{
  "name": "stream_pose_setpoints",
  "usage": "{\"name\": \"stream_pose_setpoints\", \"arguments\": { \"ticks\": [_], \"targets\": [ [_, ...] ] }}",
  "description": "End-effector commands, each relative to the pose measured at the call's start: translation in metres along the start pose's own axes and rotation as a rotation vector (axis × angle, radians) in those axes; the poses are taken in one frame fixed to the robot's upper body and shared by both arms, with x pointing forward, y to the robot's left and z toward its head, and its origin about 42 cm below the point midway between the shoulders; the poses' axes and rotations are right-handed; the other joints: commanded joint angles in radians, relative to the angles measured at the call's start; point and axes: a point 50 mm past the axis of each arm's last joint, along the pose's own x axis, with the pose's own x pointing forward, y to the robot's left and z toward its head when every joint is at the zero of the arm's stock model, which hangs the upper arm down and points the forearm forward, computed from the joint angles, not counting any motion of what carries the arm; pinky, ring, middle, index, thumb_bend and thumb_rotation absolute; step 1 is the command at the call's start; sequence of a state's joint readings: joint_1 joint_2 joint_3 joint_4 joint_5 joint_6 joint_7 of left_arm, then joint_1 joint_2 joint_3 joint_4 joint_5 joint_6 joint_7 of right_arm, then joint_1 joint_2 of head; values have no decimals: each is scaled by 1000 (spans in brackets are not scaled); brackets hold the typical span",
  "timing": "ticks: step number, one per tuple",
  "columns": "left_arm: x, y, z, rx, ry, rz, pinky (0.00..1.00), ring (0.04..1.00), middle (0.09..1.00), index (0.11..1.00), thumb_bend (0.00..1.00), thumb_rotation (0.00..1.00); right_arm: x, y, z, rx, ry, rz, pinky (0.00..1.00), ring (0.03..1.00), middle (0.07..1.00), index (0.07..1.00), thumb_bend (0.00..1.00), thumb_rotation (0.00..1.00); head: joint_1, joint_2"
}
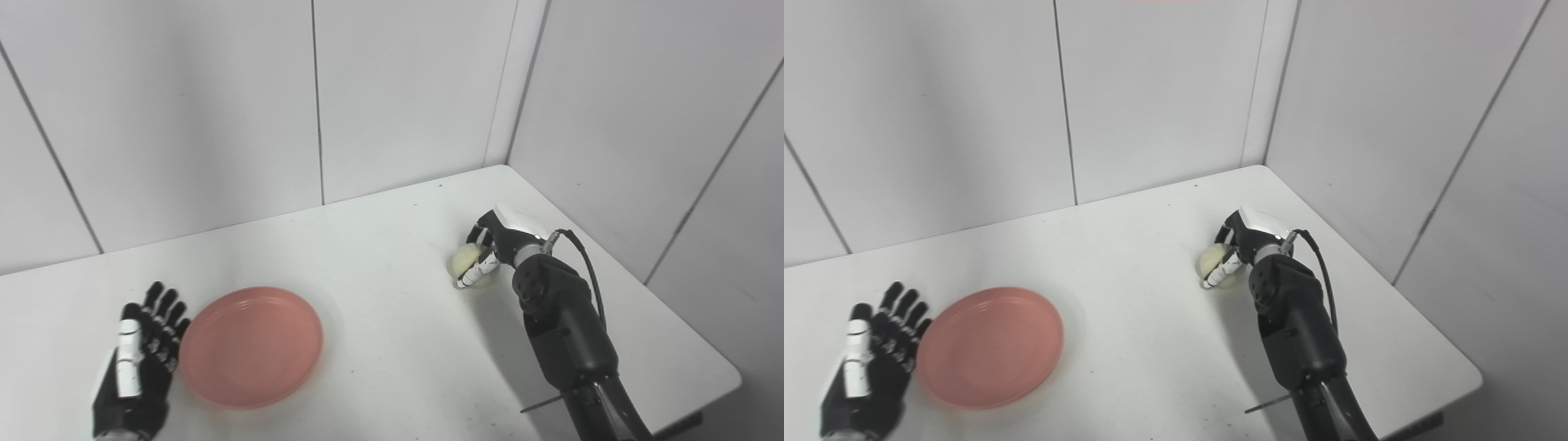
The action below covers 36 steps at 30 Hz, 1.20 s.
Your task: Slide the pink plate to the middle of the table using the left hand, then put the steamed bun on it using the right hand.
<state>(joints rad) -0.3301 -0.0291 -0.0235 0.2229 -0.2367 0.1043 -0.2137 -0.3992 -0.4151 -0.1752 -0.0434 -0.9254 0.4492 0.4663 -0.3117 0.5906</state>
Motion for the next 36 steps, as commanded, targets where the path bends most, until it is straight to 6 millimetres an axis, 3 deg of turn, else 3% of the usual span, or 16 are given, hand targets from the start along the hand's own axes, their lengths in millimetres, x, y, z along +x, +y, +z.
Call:
{"name": "stream_pose_setpoints", "arguments": {
  "ticks": [1, 5, 6, 8, 10, 13, 17, 19, 22, 26, 28, 30, 33, 36],
  "targets": [
    [5, -9, 7, -1, -21, 0, 1000, 996, 989, 966, 580, 970, -4, -20, 10, -19, -100, -92, 228, 310, 421, 512, 521, 0, 23, 0],
    [7, -18, 2, -6, -17, 0, 1000, 992, 988, 961, 579, 962, -10, -19, 15, -38, -168, -124, 215, 309, 402, 511, 519, 0, 107, 1],
    [8, -19, 0, -3, -17, 0, 1000, 994, 991, 962, 583, 966, -11, -19, 16, -33, -180, -134, 202, 294, 437, 498, 522, 0, 131, 0],
    [9, -23, -3, -1, -19, 0, 997, 992, 990, 958, 603, 954, -15, -19, 20, 7, -213, -147, 195, 292, 405, 500, 518, 0, 172, -1],
    [11, -26, -6, -3, -19, 0, 1000, 991, 987, 957, 603, 950, -19, -19, 25, 59, -242, -152, 175, 268, 464, 486, 522, 0, 209, -5],
    [12, -31, -10, -7, -21, -4, 1000, 990, 988, 959, 603, 947, -25, -16, 31, 108, -299, -158, 168, 265, 451, 489, 521, 0, 255, -9],
    [14, -37, -16, -21, -27, -10, 1000, 989, 989, 963, 596, 937, -32, -11, 40, 153, -353, -160, 193, 293, 437, 501, 520, 0, 290, -13],
    [16, -40, -19, -24, -30, -9, 1000, 982, 982, 956, 601, 914, -36, -5, 46, 177, -386, -158, 173, 260, 408, 505, 517, 0, 306, -16],
    [19, -44, -24, -12, -32, -16, 1000, 984, 984, 961, 605, 921, -41, 4, 51, 213, -431, -164, 148, 223, 468, 487, 524, 0, 331, -18],
    [21, -50, -30, -6, -29, -23, 1000, 981, 983, 966, 609, 953, -44, 17, 56, 240, -485, -165, 129, 196, 473, 484, 525, 0, 360, -22],
    [22, -53, -34, -4, -27, -27, 1000, 982, 985, 968, 614, 963, -47, 23, 59, 247, -501, -161, 132, 202, 416, 497, 520, 0, 371, -23],
    [23, -56, -36, -2, -24, -33, 1000, 981, 984, 969, 622, 968, -49, 29, 62, 255, -516, -157, 131, 200, 461, 486, 525, 0, 378, -24],
    [24, -60, -39, -7, -13, -41, 1000, 985, 986, 972, 617, 978, -54, 41, 66, 286, -565, -176, 125, 192, 397, 499, 518, 0, 381, -25],
    [23, -64, -41, -14, -7, -46, 1000, 991, 989, 974, 610, 988, -59, 60, 74, 323, -624, -214, 197, 263, 393, 499, 517, 0, 380, -26]
  ]
}}
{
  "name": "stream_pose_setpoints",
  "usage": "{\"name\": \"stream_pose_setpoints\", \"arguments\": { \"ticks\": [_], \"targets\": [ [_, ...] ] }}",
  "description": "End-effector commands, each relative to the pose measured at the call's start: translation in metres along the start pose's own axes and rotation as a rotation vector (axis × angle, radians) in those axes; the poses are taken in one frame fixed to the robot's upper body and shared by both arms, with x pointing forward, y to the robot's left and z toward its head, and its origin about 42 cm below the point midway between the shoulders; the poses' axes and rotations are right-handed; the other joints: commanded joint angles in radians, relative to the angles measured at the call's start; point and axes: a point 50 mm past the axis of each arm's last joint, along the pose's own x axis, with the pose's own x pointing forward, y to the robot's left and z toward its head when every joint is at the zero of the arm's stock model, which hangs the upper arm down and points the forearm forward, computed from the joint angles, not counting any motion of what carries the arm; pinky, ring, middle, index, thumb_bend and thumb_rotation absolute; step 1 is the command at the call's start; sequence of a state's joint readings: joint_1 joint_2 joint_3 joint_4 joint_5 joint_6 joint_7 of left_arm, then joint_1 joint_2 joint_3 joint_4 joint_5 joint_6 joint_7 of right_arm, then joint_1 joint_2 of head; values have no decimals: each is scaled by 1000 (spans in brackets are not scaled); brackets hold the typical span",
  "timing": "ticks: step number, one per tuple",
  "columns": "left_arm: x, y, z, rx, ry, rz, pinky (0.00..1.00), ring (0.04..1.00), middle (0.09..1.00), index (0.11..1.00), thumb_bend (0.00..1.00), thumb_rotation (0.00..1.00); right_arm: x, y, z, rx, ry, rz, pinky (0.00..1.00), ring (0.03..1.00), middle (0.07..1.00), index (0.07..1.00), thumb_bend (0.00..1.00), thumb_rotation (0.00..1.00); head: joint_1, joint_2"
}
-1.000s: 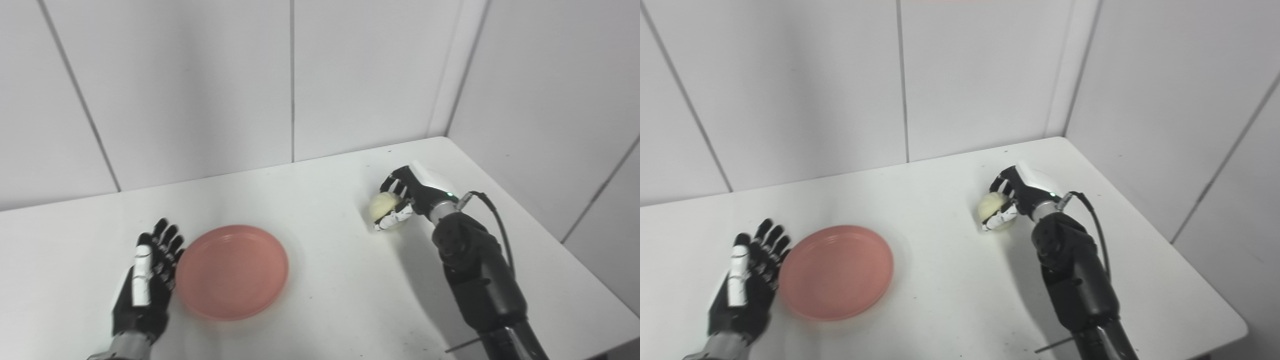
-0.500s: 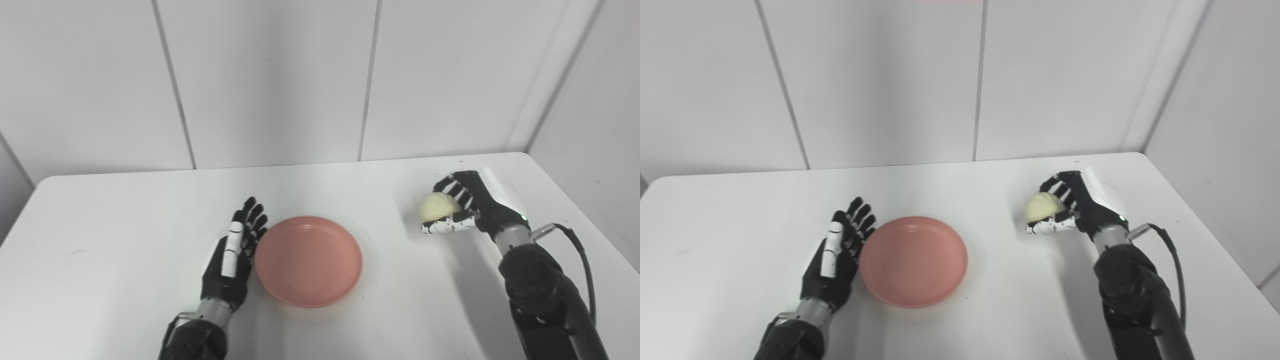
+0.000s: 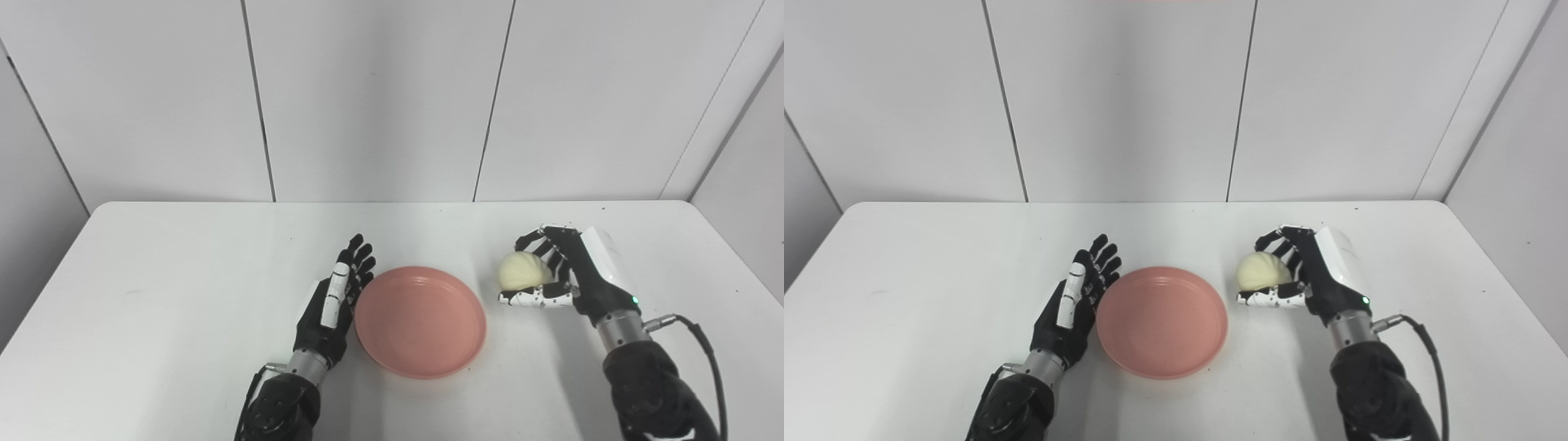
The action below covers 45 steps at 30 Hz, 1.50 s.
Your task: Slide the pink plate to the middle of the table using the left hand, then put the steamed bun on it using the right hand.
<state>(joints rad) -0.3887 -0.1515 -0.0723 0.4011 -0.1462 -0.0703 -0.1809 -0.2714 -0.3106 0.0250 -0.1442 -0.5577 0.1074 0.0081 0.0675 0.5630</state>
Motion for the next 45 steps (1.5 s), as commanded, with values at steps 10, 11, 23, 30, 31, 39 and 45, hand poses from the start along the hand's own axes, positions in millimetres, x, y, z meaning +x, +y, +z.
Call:
{"name": "stream_pose_setpoints", "arguments": {
  "ticks": [10, 11, 23, 30, 31, 39, 45],
  "targets": [
    [-9, -12, -22, -2, 30, -16, 994, 982, 984, 961, 580, 1000, -6, 40, 32, 33, -173, -50, 310, 376, 480, 529, 510, 0, -29, 3],
    [-10, -13, -22, -3, 32, -19, 994, 982, 983, 960, 580, 1000, -6, 44, 30, 32, -174, -44, 310, 376, 480, 528, 510, 0, -29, 3],
    [-16, -12, -23, 4, 46, -48, 984, 978, 982, 961, 574, 1000, -12, 93, 5, -4, -199, 57, 342, 393, 510, 520, 512, 0, -60, 9],
    [-17, -8, -22, 6, 56, -49, 977, 972, 976, 955, 593, 999, -10, 94, 4, -69, -187, 106, 349, 392, 506, 536, 509, 0, -80, 12],
    [-17, -8, -22, 7, 58, -48, 978, 971, 974, 953, 595, 998, -10, 94, 5, -79, -187, 107, 352, 392, 506, 540, 509, 0, -80, 12],
    [-18, -6, -20, 16, 55, -52, 968, 972, 976, 955, 591, 1000, -10, 85, 21, -107, -226, 126, 577, 677, 710, 501, 509, 117, -82, 15],
    [-17, -6, -20, 24, 48, -44, 959, 972, 974, 956, 578, 1000, -11, 80, 20, -119, -272, 143, 788, 859, 891, 814, 640, 310, -83, 14]
  ]
}}
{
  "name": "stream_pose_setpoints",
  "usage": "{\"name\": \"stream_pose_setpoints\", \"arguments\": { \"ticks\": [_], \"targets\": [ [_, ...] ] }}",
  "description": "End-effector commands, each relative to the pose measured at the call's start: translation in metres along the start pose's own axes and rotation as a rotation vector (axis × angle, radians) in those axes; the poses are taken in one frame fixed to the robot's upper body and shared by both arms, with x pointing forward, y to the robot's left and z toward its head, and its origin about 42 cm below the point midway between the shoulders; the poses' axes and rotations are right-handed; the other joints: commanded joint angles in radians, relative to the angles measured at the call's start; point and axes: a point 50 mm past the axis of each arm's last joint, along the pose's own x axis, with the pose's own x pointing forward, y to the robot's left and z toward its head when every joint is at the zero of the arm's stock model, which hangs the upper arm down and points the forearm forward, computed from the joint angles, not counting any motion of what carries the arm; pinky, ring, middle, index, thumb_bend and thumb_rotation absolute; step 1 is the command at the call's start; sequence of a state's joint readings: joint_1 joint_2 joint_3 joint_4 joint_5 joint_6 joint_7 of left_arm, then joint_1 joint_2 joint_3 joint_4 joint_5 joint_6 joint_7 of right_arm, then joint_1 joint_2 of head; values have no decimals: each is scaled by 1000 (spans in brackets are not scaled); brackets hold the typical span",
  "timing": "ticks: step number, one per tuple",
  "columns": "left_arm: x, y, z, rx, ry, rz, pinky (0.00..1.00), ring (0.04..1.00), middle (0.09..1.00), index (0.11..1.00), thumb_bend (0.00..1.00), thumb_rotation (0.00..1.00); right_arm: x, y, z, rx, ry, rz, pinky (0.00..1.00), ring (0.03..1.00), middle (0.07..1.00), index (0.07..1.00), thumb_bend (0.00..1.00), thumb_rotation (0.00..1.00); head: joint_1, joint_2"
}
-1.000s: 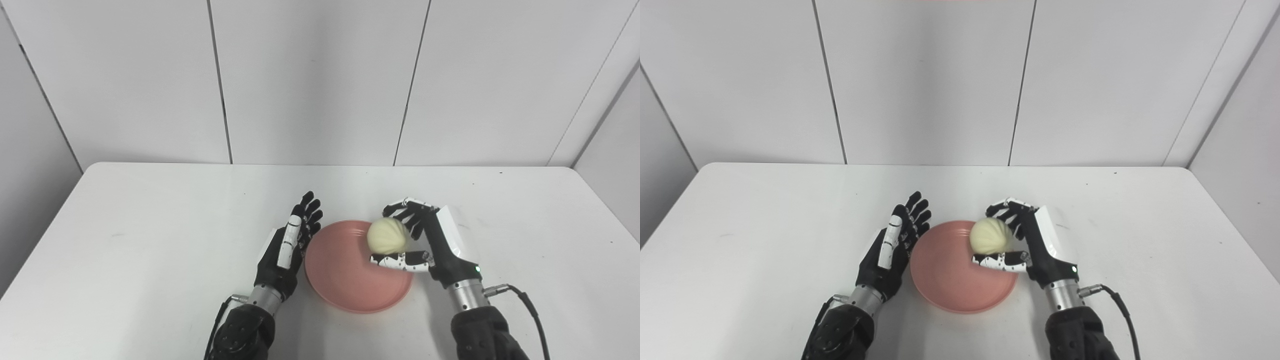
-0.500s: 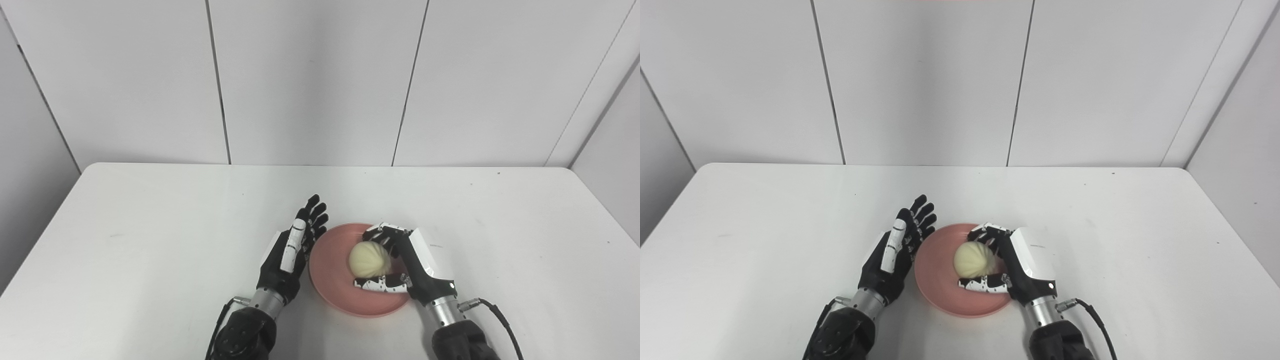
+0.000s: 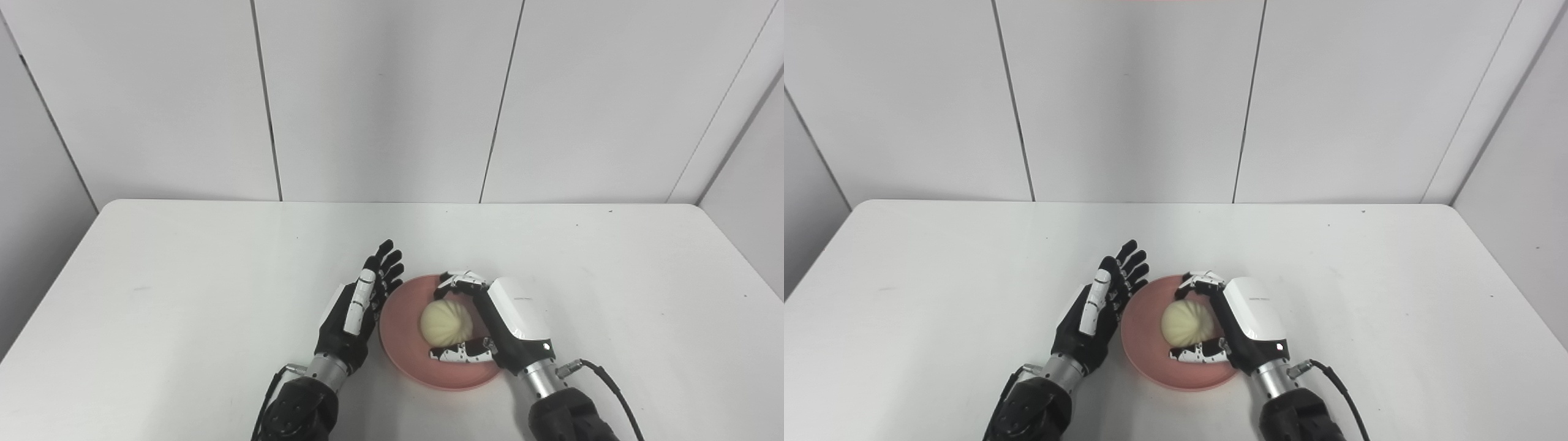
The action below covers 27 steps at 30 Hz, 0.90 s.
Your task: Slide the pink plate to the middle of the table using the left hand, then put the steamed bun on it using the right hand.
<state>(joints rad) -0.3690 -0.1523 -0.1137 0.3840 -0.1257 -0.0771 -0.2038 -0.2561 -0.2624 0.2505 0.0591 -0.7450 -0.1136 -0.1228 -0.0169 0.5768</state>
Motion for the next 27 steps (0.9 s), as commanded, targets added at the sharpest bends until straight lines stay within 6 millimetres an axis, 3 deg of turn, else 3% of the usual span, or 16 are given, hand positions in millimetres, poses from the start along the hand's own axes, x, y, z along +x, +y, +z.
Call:
{"name": "stream_pose_setpoints", "arguments": {
  "ticks": [1, 4, 10, 17, 19, 22, 27],
  "targets": [
    [-12, 5, -16, -4, 44, 13, 958, 972, 973, 956, 578, 1000, 8, -15, 6, -25, -78, -30, 809, 875, 910, 827, 647, 354, 1, 0],
    [-12, 6, -16, 1, 42, 14, 961, 970, 972, 956, 576, 1000, 8, -15, 4, -38, -76, -17, 880, 937, 973, 870, 672, 458, -1, -1],
    [-10, 10, -14, 7, 42, 30, 986, 978, 974, 957, 588, 1000, 8, -16, 3, -26, -70, 5, 951, 997, 1000, 920, 709, 456, -7, -1],
    [-9, 17, -9, 3, 30, 50, 994, 976, 975, 960, 594, 989, 8, -20, 1, 32, -82, -53, 956, 1000, 1000, 964, 717, 547, -15, 0],
    [-9, 20, -7, 6, 25, 54, 999, 981, 981, 966, 594, 986, 8, -20, 0, 82, -78, -97, 950, 1000, 1000, 963, 696, 509, -18, -1],
    [-9, 24, -4, 17, 11, 65, 1000, 994, 988, 970, 598, 978, 7, -20, -3, 155, -53, -165, 929, 988, 1000, 978, 645, 553, -24, -1],
    [-9, 31, 2, 109, -51, 111, 1000, 1000, 1000, 998, 540, 975, 8, -22, -12, 260, 15, -244, 949, 1000, 1000, 1000, 594, 769, -35, -2]
  ]
}}
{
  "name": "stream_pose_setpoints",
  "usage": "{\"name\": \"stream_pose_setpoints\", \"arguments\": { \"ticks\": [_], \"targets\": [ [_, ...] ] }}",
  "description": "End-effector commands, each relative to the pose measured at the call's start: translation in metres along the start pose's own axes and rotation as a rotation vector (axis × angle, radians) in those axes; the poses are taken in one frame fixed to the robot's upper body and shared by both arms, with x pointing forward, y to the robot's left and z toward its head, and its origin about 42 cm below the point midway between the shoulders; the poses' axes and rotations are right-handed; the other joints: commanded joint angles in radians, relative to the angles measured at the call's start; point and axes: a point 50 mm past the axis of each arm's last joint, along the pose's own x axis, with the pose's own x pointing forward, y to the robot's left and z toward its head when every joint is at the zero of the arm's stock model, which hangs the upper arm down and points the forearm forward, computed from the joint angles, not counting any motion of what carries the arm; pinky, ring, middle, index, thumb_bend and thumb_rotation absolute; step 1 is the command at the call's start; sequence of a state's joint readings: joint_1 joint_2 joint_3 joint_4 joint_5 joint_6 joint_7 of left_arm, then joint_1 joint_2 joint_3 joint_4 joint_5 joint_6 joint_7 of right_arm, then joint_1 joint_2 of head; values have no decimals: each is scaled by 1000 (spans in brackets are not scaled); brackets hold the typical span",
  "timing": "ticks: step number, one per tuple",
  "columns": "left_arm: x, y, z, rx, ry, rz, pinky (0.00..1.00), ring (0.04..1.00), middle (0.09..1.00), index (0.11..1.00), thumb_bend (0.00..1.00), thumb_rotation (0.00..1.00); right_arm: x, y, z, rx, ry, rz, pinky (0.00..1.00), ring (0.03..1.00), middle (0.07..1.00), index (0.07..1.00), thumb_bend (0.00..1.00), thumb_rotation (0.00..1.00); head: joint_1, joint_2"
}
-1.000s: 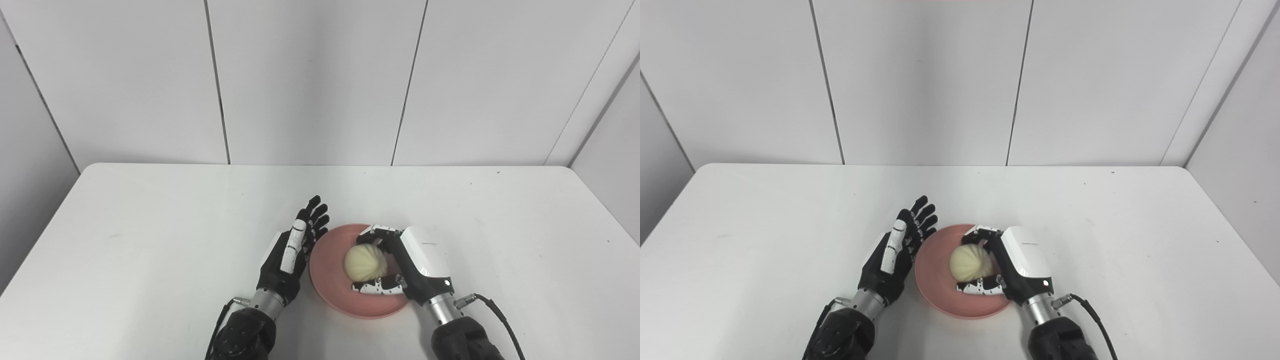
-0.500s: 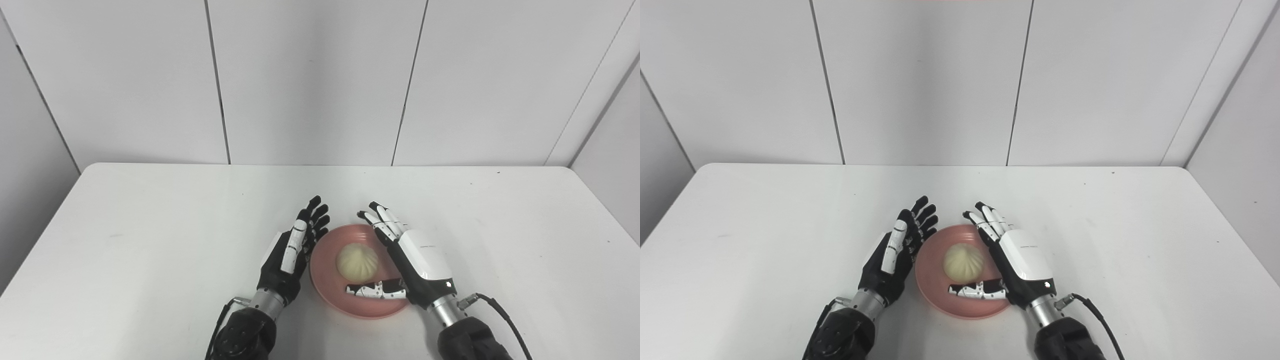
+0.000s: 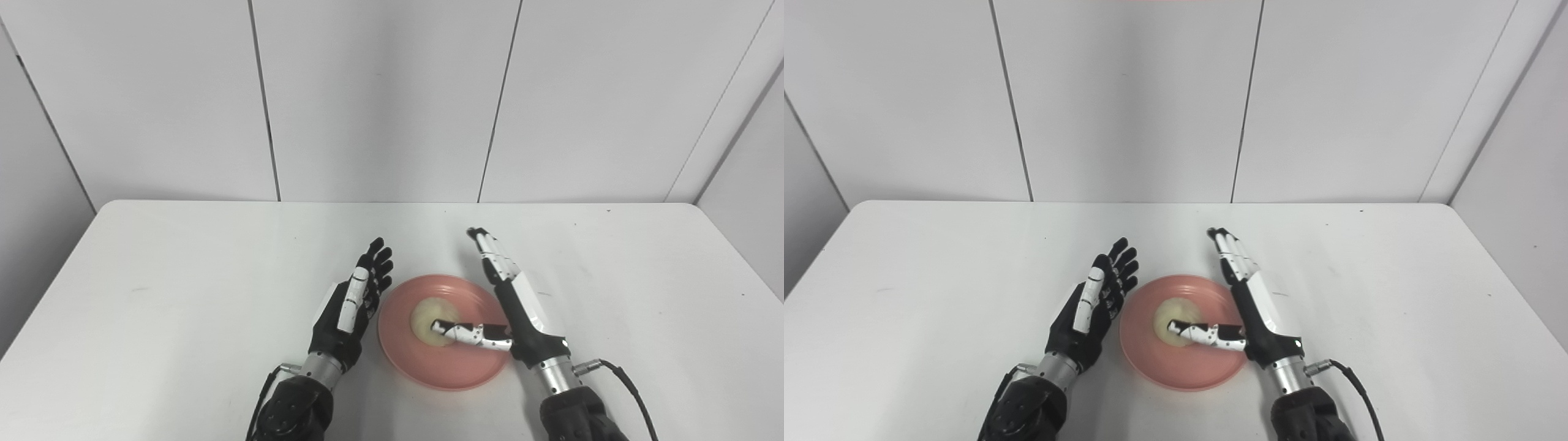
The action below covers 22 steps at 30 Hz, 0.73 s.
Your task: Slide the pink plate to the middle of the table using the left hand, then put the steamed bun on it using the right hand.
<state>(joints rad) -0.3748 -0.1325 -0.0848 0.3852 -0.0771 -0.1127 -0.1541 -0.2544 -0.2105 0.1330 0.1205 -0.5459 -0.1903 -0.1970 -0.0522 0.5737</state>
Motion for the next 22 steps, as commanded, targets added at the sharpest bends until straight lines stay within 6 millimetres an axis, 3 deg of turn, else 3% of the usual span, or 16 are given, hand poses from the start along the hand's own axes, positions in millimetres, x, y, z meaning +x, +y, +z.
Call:
{"name": "stream_pose_setpoints", "arguments": {
  "ticks": [1, 10, 22],
  "targets": [
    [-6, 15, -4, 54, -33, 50, 1000, 1000, 1000, 998, 540, 975, 11, -12, 9, 41, -56, -73, 949, 1000, 1000, 1000, 594, 769, -2, 2],
    [-6, 22, -8, 112, -86, 125, 1000, 1000, 1000, 1000, 650, 977, 17, -26, 0, 227, 41, -132, 995, 1000, 1000, 1000, 540, 936, -5, 0],
    [-6, 26, -6, 116, -35, 137, 1000, 1000, 1000, 1000, 618, 1000, 19, -22, -10, 610, 156, -120, 1000, 1000, 1000, 1000, 610, 912, -6, 1]
  ]
}}
